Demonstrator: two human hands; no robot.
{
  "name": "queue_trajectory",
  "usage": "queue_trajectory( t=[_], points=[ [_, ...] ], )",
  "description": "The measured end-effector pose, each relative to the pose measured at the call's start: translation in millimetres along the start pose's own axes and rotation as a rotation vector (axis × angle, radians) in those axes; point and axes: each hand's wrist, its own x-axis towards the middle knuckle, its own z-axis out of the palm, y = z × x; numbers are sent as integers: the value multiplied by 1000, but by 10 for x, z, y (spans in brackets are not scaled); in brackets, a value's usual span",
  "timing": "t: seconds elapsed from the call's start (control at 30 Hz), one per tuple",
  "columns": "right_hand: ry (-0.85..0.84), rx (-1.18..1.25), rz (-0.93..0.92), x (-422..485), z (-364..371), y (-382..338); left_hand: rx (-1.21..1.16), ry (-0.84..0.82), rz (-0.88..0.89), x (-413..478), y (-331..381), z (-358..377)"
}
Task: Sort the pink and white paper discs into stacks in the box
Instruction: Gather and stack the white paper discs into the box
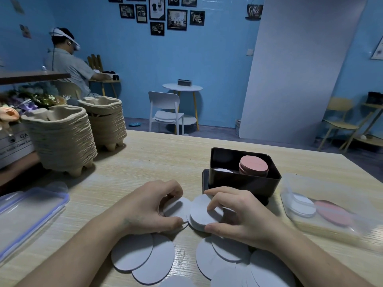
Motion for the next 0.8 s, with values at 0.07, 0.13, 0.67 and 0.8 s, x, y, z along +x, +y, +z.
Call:
queue_trajectory(
  t=[0.07, 0.13, 0.67, 0.8],
  points=[
    [-19, -7, 12, -3, -8, -9, -3, 19, -2, -13, -28, -34],
    [-38, -12, 13, -3, -17, -27, -9, 51, -15, -31, -58, -68],
    [-15, 51, 44, 18, 32, -53, -18, 199, 199, 40, 129, 64],
    [-18, 42, 20, 18, 53, -67, 23, 244, 244, 48, 146, 109]
  ],
)
